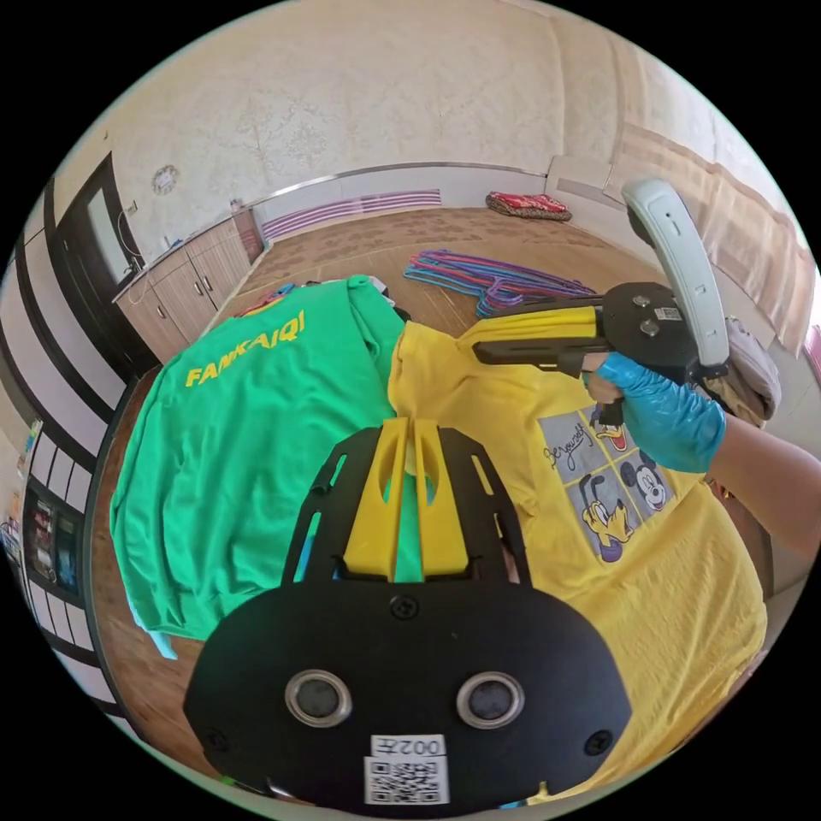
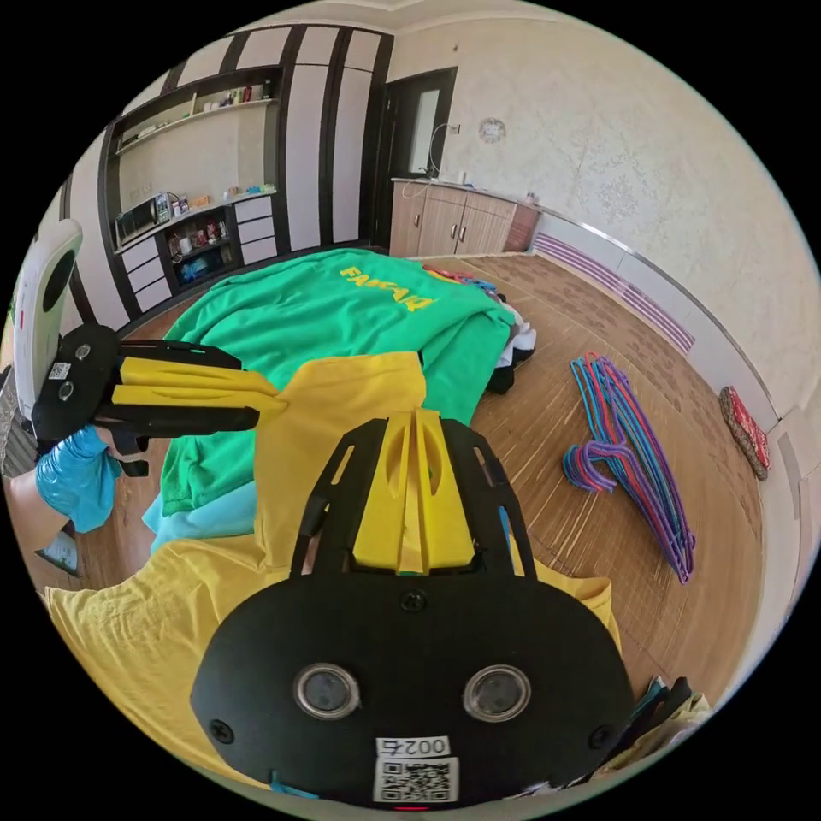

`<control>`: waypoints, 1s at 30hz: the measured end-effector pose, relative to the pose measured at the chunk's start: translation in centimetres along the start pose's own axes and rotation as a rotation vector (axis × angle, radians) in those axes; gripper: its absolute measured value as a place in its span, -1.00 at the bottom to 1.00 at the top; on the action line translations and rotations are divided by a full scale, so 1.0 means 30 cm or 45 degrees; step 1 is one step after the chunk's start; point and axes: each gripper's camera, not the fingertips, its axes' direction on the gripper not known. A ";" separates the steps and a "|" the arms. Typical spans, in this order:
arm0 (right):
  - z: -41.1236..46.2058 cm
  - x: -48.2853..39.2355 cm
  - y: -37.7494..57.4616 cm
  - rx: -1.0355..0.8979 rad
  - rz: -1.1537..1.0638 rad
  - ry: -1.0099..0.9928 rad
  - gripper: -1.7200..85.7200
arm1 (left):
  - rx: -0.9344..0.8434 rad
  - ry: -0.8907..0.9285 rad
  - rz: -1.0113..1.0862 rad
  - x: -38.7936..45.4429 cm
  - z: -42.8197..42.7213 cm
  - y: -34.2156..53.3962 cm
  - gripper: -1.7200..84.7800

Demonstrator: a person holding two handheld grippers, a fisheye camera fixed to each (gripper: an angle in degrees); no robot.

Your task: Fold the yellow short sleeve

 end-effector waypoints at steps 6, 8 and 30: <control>0.033 -0.031 -0.138 0.056 -0.023 -0.167 -0.86 | 0.039 -0.248 -0.056 -0.057 -0.098 0.027 -0.98; 0.035 -0.012 -0.157 0.057 -0.017 -0.216 -0.79 | -0.036 -0.265 -0.091 -0.090 -0.069 0.046 -0.98; 0.306 0.319 -0.020 -0.361 0.192 0.002 -0.74 | -0.301 -0.148 -0.161 -0.332 0.195 -0.026 -0.87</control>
